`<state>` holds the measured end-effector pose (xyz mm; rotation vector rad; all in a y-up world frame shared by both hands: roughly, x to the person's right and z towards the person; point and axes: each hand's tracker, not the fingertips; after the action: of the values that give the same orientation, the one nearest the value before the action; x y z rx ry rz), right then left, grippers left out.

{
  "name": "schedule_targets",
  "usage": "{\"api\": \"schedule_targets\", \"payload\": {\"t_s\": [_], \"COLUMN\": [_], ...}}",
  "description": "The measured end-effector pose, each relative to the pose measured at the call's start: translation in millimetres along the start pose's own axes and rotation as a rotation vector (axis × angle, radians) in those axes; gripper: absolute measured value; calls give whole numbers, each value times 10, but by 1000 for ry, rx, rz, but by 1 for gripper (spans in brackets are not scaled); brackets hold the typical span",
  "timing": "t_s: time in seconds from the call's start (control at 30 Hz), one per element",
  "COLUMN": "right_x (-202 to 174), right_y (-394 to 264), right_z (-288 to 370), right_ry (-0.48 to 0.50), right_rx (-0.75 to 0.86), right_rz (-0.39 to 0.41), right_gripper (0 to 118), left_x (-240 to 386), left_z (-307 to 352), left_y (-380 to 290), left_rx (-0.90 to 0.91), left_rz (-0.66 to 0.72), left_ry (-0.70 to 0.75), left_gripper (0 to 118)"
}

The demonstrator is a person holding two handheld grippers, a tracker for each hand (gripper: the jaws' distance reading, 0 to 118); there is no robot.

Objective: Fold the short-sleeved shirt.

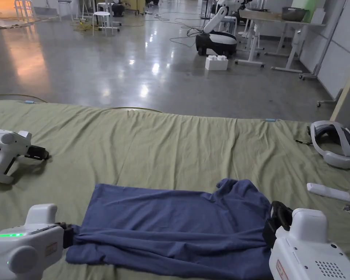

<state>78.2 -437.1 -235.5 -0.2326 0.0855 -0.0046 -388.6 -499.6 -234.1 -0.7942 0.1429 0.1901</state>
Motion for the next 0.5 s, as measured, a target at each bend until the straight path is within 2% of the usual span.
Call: {"api": "schedule_targets", "payload": {"t_s": [0.17,0.23,0.3,0.33,0.4,0.43,0.5], "right_x": [43,54,96,121,159,176,204], "right_y": [-86,-121,-172,-188,-221,-233,-252], "right_z": [-41,-77,-86,-91,-93,-99,-113], "right_ry": [0,-19,-29,-29,-41,-45,-54], "right_rx": [-48,-78,-92,-98,-110,-116,-131], "right_rz": [6,15,5,-5,-15,-15,-13], "right_gripper": [4,4,4,4,4,4,4], "left_x": [-102,-100,-84,-70,-56,-35,1], "left_z": [-336,-443,-551,-586,-663,-693,-760], "left_y": [55,81,88,90,104,106,106], "left_rx": [-169,-227,-256,-264,-290,-298,-333], "left_rz": [43,49,59,61,69,74,76], "left_ry": [-26,-25,-15,-17,-19,-26,-32], "left_gripper": [3,19,26,35,63,70,71]}}
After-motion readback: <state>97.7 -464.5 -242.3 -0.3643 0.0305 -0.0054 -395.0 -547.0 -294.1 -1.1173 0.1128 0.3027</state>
